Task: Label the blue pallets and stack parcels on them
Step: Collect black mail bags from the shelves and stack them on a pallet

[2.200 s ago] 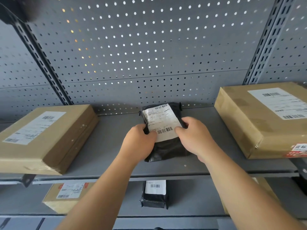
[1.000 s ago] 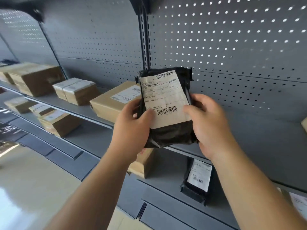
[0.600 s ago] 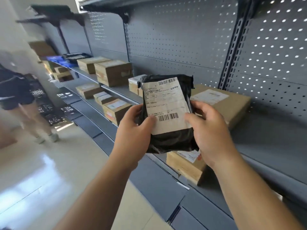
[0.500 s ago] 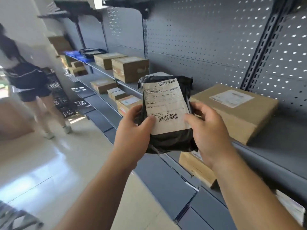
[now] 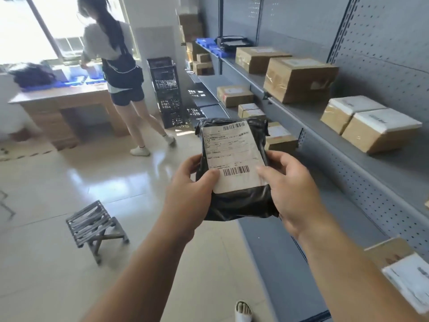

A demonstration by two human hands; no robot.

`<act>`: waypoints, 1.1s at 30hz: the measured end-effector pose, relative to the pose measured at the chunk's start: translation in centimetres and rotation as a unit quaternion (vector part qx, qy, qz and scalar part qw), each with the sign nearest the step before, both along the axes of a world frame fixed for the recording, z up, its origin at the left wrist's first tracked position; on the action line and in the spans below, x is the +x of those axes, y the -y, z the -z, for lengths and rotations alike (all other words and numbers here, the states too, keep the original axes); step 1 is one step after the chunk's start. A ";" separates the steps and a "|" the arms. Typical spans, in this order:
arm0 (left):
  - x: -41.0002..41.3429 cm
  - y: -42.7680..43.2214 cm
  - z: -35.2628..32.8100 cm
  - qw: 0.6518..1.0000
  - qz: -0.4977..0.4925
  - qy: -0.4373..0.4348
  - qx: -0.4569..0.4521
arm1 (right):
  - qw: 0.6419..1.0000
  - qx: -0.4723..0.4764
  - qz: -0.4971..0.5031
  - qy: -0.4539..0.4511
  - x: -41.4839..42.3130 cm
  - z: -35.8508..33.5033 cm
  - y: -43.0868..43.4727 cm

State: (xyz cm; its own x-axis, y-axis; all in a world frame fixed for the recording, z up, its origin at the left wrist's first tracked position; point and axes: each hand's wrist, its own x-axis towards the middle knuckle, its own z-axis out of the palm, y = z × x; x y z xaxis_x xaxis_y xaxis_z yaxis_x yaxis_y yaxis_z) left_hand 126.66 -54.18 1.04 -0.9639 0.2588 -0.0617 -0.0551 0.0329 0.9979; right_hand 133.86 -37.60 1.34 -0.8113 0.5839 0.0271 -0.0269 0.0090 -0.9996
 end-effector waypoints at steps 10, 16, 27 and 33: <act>-12.1 -3.0 0.1 0.995 -0.096 0.002 -0.022 | 0.994 -0.023 -0.107 0.020 -15.8 0.8 -3.9; -19.0 -3.4 0.2 0.987 -0.160 0.002 -0.021 | 0.984 -0.018 -0.174 0.022 -24.7 0.6 -4.8; -34.3 -0.4 2.7 0.978 -0.209 0.025 -0.011 | 0.973 0.005 -0.226 0.043 -42.3 2.7 -1.8; -46.4 2.3 2.1 0.982 -0.185 0.008 -0.029 | 0.977 0.011 -0.206 0.046 -53.9 2.1 0.8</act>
